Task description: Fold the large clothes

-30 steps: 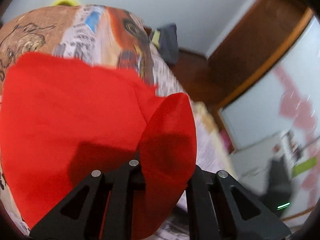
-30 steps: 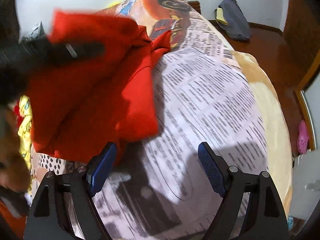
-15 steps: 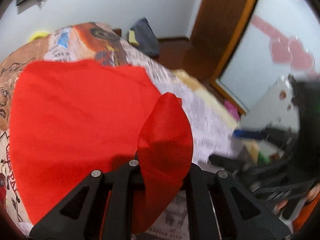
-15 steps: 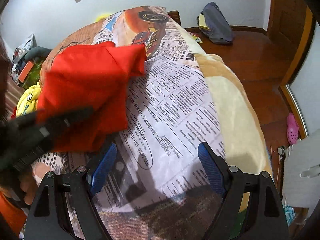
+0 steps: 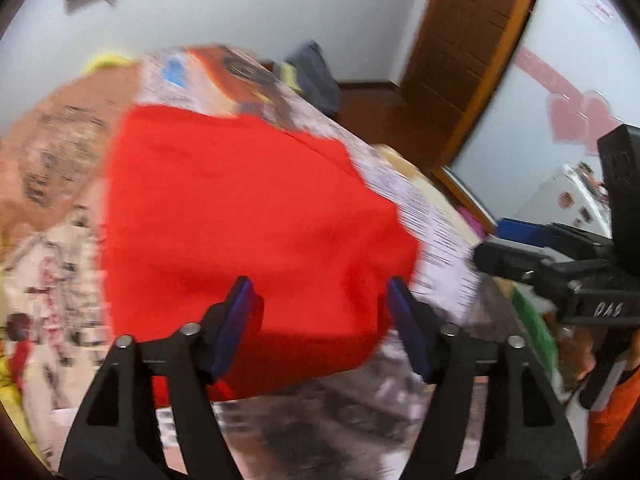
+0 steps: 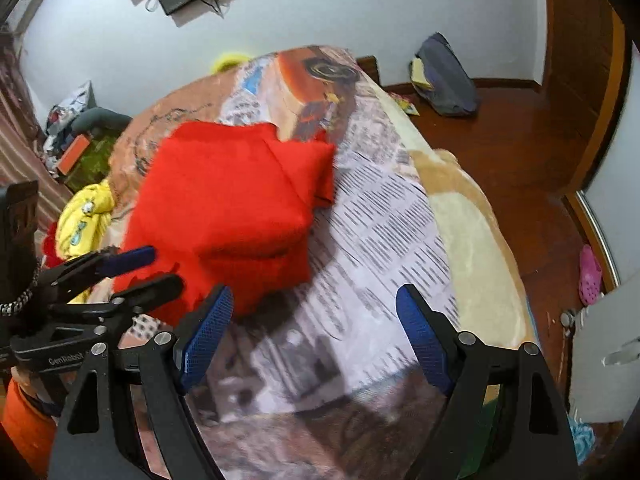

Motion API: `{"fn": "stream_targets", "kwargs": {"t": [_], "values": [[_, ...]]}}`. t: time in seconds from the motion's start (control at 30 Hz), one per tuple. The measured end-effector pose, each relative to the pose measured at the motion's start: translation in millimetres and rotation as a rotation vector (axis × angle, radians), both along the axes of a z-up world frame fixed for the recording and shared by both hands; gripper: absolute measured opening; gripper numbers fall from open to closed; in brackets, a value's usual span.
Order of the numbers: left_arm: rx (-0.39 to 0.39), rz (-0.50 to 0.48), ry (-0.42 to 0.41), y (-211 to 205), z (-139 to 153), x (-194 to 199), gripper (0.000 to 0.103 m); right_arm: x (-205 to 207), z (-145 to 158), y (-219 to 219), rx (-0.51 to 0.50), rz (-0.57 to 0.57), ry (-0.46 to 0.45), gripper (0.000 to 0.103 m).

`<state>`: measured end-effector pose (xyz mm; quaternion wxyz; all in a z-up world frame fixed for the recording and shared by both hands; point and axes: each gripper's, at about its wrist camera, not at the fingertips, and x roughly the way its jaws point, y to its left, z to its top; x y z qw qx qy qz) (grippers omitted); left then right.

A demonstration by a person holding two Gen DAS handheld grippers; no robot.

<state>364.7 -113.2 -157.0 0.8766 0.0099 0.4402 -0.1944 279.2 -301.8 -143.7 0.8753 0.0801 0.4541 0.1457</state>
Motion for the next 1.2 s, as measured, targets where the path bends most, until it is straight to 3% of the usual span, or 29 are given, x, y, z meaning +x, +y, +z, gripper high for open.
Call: {"fn": "stream_targets", "kwargs": {"t": [0.1,0.17,0.33,0.53,0.67,0.8,1.03,1.2], "values": [[0.057,0.090,-0.057,33.9,5.6,2.0,0.084,6.5,5.0,14.2,0.022,0.029,-0.016,0.081],[0.102,0.147,-0.064,54.1,0.9,6.8,0.085,12.7,4.4,28.9,0.031,0.056,-0.020,0.081],[0.151,0.244,0.026,101.4,-24.3,17.4,0.084,27.0,-18.4,59.7,-0.005,0.104,0.016,0.081],[0.178,0.211,0.067,120.7,-50.4,-4.7,0.086,29.0,-66.9,52.8,-0.108,0.083,0.121,0.081],[0.231,0.207,0.065,126.5,-58.3,-17.3,0.086,22.4,-74.8,28.0,-0.083,0.053,0.144,0.081],[0.201,0.219,0.043,134.6,-45.1,-20.8,0.086,21.5,-62.0,18.7,-0.071,0.045,0.135,0.081],[0.133,0.239,-0.037,140.4,-7.2,0.7,0.086,26.1,-33.4,27.5,-0.068,0.062,0.040,0.081],[0.064,0.224,-0.014,135.6,-4.4,35.1,0.086,45.9,-31.6,36.0,-0.026,0.088,0.028,0.081]]}}
